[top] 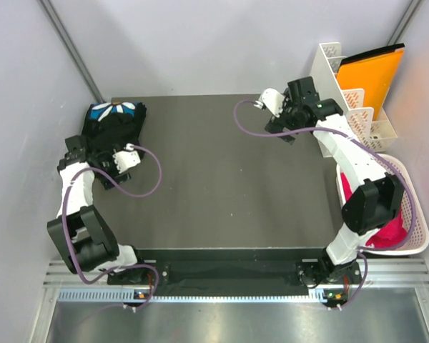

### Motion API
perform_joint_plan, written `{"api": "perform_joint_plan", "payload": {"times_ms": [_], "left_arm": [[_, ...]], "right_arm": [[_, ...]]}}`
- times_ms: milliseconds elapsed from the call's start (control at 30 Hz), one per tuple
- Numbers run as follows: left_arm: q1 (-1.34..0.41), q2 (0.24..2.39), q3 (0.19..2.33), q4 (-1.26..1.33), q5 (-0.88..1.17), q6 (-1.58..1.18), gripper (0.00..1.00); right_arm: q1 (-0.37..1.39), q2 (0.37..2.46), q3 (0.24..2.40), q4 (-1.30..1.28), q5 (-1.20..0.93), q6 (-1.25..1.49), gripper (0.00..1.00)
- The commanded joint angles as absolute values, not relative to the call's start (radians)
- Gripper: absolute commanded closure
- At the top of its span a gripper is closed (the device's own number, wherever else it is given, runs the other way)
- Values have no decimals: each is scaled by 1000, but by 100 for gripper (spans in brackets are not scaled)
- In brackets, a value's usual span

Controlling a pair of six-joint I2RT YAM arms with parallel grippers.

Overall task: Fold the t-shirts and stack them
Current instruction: Neatly place the folded tshirt to the corner

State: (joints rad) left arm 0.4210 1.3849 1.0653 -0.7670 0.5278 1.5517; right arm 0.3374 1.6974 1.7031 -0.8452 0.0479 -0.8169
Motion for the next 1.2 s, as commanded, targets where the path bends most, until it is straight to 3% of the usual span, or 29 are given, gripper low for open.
{"api": "perform_joint_plan", "payload": {"times_ms": [0, 300, 533, 933, 1167], "left_arm": [[403, 1401, 1117, -911, 491, 1608, 24], [368, 1286, 862, -737, 382, 1671, 26], [368, 1367, 887, -686, 365, 1560, 30], [362, 1448, 720, -309, 238, 1542, 38], [348, 1489, 664, -122, 227, 1542, 37]], "right_arm": [[337, 1620, 1638, -744, 14, -841, 0], [314, 1663, 1672, -735, -29, -867, 0], [313, 1707, 1762, -749, -28, -884, 0], [321, 1749, 1878, -805, -21, -868, 0], [334, 1763, 1913, -825, -5, -859, 0]]}}
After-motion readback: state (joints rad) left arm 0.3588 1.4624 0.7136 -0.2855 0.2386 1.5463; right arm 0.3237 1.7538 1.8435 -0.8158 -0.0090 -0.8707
